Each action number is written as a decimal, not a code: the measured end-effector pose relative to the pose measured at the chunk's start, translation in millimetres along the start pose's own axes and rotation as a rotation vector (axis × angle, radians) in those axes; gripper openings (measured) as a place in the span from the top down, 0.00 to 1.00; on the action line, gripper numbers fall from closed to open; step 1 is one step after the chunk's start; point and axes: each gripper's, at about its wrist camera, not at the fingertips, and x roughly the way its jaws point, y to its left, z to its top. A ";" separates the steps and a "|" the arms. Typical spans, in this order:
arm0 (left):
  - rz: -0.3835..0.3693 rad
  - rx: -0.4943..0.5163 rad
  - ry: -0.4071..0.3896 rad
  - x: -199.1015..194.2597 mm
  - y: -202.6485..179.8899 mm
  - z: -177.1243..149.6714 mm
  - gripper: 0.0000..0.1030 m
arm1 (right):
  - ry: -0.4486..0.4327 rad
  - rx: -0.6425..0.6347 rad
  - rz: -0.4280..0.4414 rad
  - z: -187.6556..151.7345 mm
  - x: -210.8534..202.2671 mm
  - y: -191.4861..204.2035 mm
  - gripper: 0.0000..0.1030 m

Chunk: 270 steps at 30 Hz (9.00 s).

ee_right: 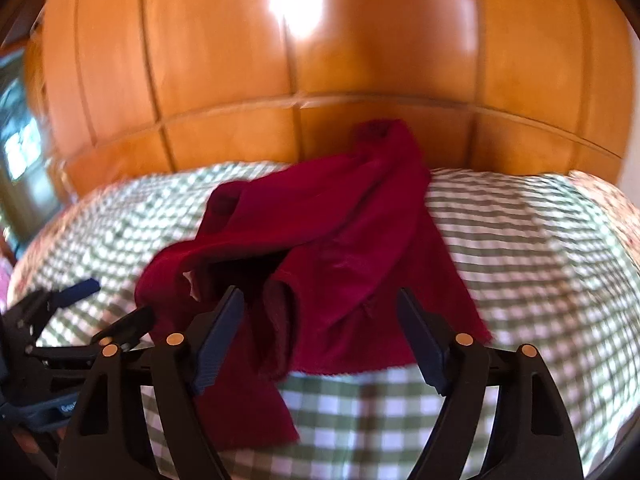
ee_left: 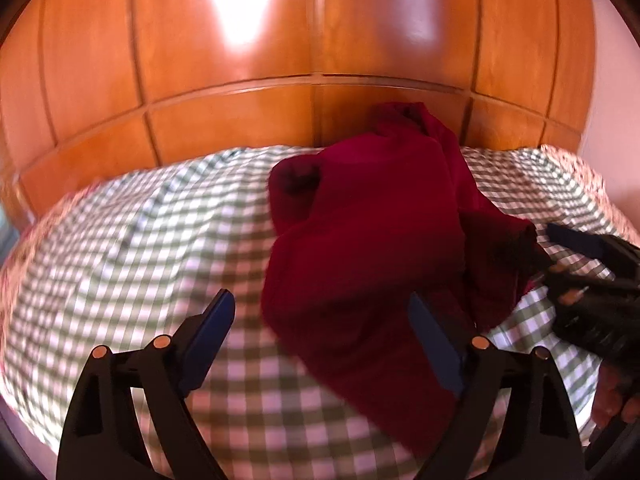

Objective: Fold small clothes

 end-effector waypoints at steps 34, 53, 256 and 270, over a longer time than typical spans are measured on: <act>0.244 -0.548 0.015 90.5 253.5 161.0 0.35 | 0.039 0.265 -0.718 72.1 10.1 -326.4 0.24; -0.459 -0.629 0.339 129.3 75.7 22.8 0.89 | 0.317 0.229 0.064 3.7 95.6 -157.8 0.90; -0.061 -0.056 0.199 38.6 33.7 0.3 0.35 | 0.151 0.500 -0.154 -95.8 -37.4 -229.2 0.38; -0.020 -0.111 0.278 68.2 29.8 -13.7 0.24 | 0.082 0.956 -0.454 -68.4 -3.4 -427.1 0.95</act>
